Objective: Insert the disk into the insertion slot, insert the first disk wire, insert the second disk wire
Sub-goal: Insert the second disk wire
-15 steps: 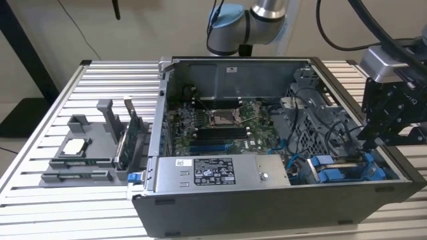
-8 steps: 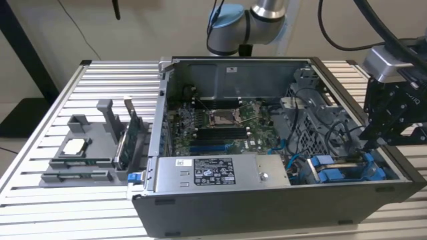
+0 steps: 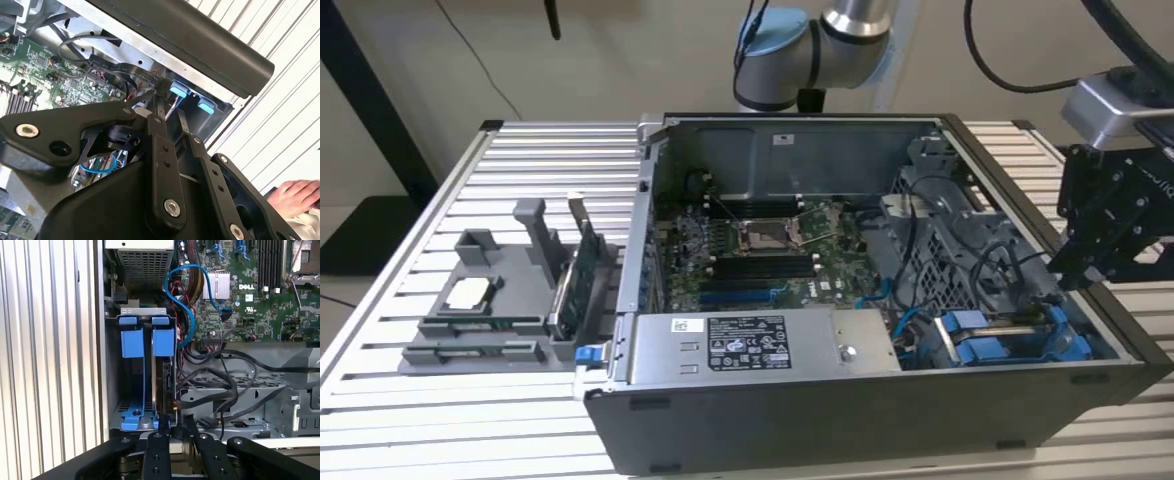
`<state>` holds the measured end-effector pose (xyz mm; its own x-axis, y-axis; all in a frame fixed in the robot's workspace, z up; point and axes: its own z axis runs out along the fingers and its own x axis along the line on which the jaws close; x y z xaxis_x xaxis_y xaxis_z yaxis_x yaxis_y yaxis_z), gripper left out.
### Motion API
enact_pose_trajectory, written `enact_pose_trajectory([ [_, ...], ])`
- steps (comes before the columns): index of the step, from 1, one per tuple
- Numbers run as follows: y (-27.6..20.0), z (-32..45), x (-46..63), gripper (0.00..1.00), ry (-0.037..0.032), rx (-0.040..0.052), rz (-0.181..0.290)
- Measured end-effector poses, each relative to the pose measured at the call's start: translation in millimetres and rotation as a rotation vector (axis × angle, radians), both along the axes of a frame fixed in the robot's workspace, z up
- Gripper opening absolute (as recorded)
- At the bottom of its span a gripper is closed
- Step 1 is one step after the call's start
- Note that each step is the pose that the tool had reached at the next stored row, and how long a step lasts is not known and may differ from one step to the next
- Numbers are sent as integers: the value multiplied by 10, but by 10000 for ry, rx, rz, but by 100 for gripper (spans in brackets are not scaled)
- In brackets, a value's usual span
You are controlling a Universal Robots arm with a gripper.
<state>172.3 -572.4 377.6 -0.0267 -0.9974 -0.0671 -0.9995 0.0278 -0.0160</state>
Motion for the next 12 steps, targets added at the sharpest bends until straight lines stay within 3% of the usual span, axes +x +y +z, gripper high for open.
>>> enact_pose_trajectory([
  [3,2,65,7,27,24,0,2],
  [8,2,70,151,27,153,1,1],
  [12,6,59,187,27,172,6,0],
])
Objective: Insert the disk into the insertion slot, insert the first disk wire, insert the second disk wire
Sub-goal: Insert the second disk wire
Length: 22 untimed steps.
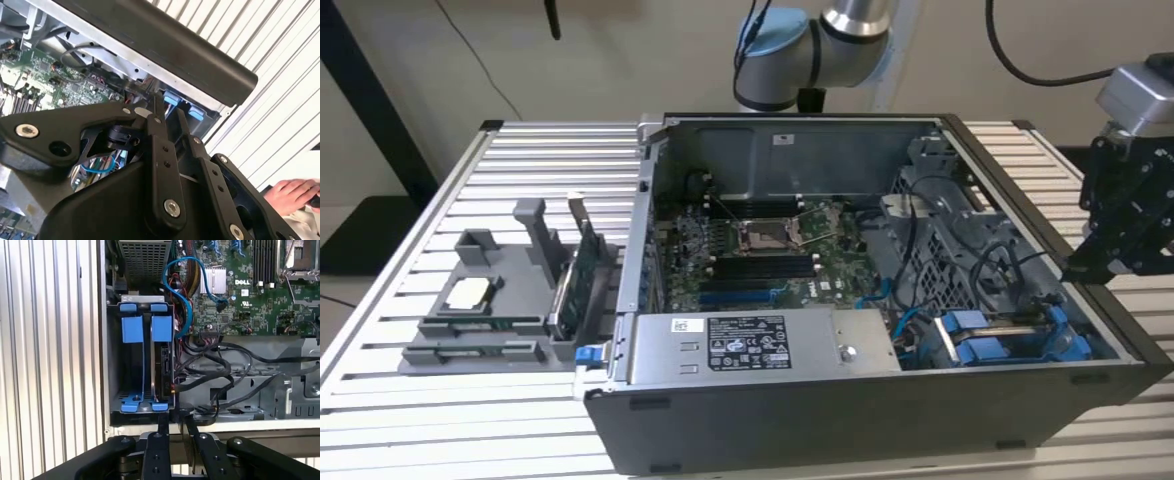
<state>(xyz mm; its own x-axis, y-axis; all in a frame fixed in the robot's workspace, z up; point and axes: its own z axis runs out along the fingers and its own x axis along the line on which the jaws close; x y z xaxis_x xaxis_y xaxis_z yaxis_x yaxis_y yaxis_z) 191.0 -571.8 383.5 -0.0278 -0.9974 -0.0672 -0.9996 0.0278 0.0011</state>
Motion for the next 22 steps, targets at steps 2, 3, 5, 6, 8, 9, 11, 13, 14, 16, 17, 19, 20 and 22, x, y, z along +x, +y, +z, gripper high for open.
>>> enact_pose_trajectory([
  [2,0,-10,3,27,19,20,-9],
  [3,0,-14,3,27,38,34,-22],
  [5,1,-22,3,27,82,62,-47],
  [6,2,-26,3,27,103,82,-55],
  [8,3,-32,4,27,130,139,-60],
  [9,5,-33,8,27,135,193,-59],
  [11,8,-33,19,27,141,290,-58],
  [13,13,-35,32,27,151,345,-59],
  [14,13,-40,41,27,163,348,-59],
  [16,13,-50,52,27,197,349,-59],
  [17,13,-56,54,27,219,349,-60],
  [19,13,-68,56,27,265,347,-62],
  [20,13,-73,56,27,290,347,-64],
  [22,13,-78,57,27,354,345,-64],
])
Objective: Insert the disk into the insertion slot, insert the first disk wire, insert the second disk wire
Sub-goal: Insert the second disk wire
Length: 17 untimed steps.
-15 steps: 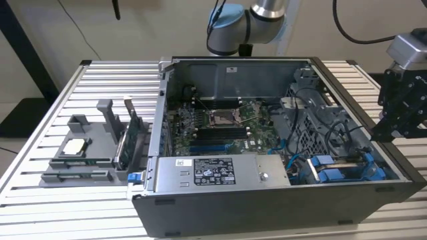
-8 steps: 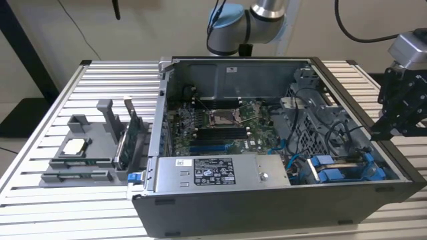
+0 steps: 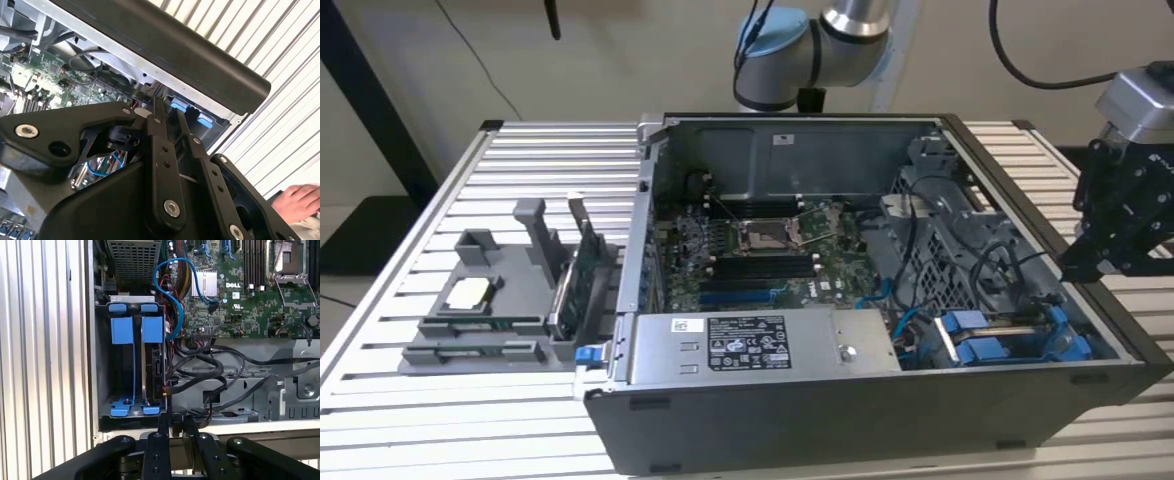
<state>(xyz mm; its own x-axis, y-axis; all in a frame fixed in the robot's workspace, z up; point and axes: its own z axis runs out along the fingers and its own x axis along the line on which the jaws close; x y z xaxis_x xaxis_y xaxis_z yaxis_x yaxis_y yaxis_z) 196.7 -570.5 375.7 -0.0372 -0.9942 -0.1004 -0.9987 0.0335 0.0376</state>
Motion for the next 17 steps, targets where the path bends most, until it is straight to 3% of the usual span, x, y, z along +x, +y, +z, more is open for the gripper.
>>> enact_pose_trajectory([
  [3,0,-2,-1,25,61,2,-1],
  [4,0,-3,-1,17,65,3,-1],
  [17,0,-2,-8,16,73,-1,1],
])
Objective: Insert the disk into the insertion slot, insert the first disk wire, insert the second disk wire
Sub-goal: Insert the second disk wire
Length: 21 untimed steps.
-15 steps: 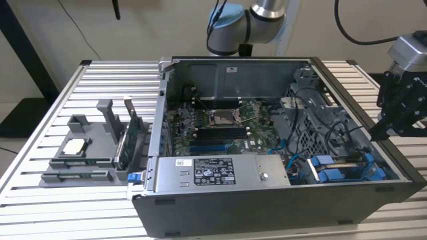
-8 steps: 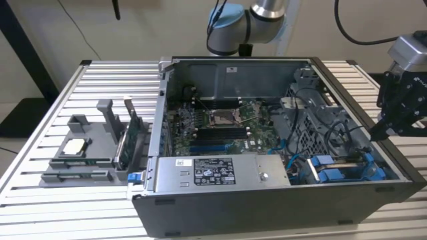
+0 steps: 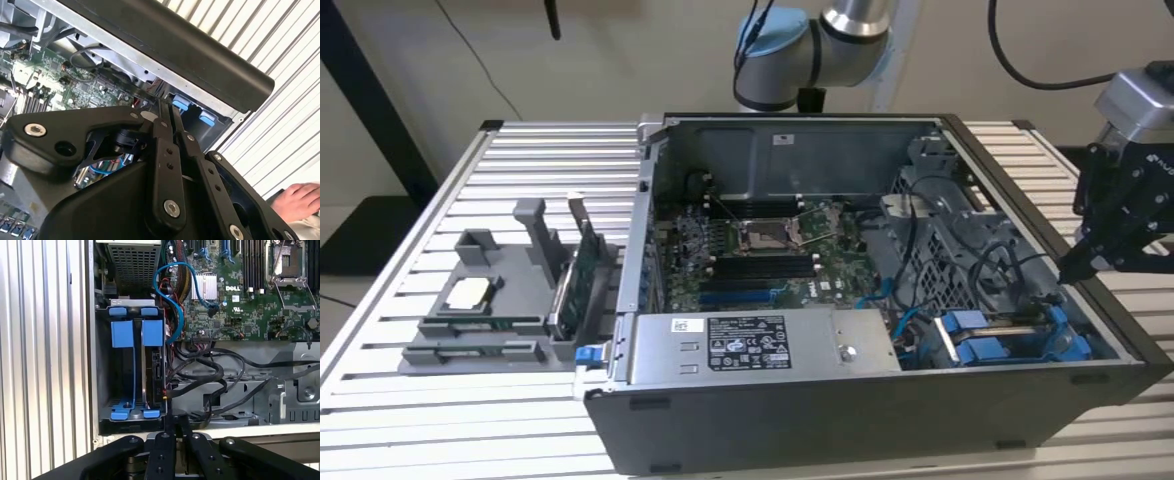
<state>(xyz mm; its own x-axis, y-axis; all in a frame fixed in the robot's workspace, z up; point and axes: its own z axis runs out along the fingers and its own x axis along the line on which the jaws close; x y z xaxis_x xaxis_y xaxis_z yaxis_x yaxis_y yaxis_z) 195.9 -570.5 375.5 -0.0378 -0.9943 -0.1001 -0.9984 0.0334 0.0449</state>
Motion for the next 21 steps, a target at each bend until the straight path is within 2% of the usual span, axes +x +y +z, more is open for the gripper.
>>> enact_pose_trajectory([
  [7,0,0,-2,17,0,-88,-2],
  [8,0,0,-2,24,0,-108,-3],
  [9,0,0,-2,24,0,-131,-3],
  [14,0,-7,-1,22,-1,-353,-2],
  [16,-1,-10,-1,22,0,-365,-2],
  [17,0,-11,-1,14,0,-366,-1],
  [21,0,-9,-1,14,0,-372,-1],
])
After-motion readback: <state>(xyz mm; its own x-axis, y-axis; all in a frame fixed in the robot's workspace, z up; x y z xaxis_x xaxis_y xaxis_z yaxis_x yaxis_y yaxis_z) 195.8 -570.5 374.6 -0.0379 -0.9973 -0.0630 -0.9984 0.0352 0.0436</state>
